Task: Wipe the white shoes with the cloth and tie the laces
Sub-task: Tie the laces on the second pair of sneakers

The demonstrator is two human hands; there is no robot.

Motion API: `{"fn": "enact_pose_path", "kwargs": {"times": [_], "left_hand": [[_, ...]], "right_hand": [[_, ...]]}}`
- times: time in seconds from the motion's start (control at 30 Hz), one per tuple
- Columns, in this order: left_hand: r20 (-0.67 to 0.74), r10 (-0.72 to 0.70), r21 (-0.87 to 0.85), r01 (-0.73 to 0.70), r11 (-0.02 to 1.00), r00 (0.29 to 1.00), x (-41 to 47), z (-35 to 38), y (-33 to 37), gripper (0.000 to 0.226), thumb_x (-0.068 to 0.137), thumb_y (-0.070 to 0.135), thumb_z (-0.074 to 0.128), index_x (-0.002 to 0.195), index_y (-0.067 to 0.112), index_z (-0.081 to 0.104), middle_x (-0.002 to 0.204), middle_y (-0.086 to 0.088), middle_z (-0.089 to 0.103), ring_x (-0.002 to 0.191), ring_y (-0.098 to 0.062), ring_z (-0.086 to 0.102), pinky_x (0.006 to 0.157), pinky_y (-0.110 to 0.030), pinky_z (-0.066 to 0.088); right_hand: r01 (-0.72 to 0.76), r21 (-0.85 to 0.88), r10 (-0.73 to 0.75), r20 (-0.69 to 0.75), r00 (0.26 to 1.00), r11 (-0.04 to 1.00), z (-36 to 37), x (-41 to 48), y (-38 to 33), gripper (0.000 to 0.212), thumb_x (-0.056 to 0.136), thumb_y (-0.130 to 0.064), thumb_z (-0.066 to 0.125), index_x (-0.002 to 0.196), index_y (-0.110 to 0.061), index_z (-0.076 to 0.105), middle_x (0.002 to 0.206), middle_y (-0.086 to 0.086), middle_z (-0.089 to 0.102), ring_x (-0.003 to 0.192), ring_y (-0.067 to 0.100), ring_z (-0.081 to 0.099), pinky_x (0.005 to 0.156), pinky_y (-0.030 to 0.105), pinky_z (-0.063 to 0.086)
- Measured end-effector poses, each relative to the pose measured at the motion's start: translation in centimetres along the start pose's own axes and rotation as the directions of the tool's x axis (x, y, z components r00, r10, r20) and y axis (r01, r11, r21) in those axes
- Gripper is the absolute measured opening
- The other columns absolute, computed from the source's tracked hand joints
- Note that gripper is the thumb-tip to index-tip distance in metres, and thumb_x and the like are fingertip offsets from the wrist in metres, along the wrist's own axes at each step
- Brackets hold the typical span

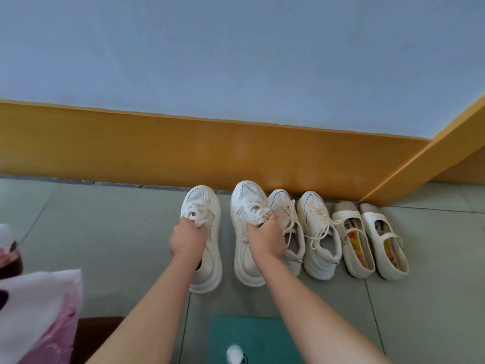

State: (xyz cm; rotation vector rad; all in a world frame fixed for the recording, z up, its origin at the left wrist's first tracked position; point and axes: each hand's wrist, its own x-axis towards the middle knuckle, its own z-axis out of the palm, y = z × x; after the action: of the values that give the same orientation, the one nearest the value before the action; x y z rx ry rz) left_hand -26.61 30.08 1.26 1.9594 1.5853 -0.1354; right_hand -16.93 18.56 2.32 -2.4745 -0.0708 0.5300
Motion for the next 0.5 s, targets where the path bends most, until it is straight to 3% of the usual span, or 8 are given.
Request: {"fn": "enact_pose_path", "kwargs": {"times": [0.2,0.5], "left_hand": [[0.01,-0.019,0.008,0.019,1.0,1.0,3.2,3.9,-1.6,0.037,0.093,0.031,0.049,0.115,0.001,0.047,0.11,-0.019,0.059,0.097,-0.037,0.059,0.07,-0.035,0.043],[-0.025,0.052,0.044,-0.05,0.998,0.998,5.6,6.4,-0.1,0.042,0.093,0.034,0.049,0.123,0.006,0.043,0.105,-0.016,0.062,0.092,-0.033,0.062,0.064,-0.033,0.043]], "right_hand": [[-0.032,-0.063,0.032,0.004,0.999,0.997,4.7,2.4,0.9,0.052,0.086,-0.039,0.06,0.128,-0.013,0.044,0.12,0.005,0.062,0.107,0.031,0.061,0.086,0.039,0.048],[-0.033,-0.132,0.034,0.003,0.999,0.991,7.7,4.9,1.7,0.046,0.091,-0.035,0.056,0.127,-0.011,0.043,0.121,0.008,0.06,0.108,0.031,0.059,0.082,0.038,0.046]]}}
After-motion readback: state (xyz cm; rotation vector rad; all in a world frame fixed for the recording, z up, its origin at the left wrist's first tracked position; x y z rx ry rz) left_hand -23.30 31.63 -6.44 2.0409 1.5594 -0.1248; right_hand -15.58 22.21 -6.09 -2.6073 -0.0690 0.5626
